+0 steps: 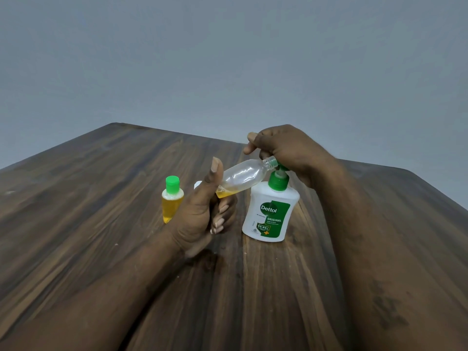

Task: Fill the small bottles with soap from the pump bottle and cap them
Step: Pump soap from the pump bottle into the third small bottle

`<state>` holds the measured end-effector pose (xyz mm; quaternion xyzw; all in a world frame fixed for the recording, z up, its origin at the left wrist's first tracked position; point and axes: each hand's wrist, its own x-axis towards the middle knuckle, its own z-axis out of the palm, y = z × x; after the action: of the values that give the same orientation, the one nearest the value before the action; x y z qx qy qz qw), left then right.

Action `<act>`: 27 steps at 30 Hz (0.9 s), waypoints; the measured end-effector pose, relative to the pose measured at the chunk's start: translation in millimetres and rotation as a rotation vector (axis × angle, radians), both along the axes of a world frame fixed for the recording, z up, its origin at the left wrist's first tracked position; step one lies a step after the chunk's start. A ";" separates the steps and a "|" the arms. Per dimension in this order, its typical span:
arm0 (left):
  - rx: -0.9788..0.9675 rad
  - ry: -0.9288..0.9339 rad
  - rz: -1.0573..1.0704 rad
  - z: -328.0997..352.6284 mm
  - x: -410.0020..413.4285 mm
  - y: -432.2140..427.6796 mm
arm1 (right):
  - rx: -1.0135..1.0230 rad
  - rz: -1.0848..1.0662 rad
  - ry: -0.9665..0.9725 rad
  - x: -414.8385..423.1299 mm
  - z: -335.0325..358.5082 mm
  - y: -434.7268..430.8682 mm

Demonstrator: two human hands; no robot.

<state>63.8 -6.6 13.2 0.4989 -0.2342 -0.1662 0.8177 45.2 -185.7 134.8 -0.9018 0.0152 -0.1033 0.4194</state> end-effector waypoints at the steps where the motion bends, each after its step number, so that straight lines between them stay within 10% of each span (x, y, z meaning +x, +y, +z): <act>1: -0.005 0.003 -0.002 -1.1 1.3 0.0 | 0.003 0.003 -0.007 -0.3 0.7 0.4; 27: -0.004 -0.030 -0.030 0.0 -2.7 1.7 | 0.117 -0.021 0.083 2.0 -9.7 0.5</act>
<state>61.1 -4.9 13.3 0.4960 -0.2543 -0.1703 0.8126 47.2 -185.3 125.1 -0.8791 0.0479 -0.0689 0.4691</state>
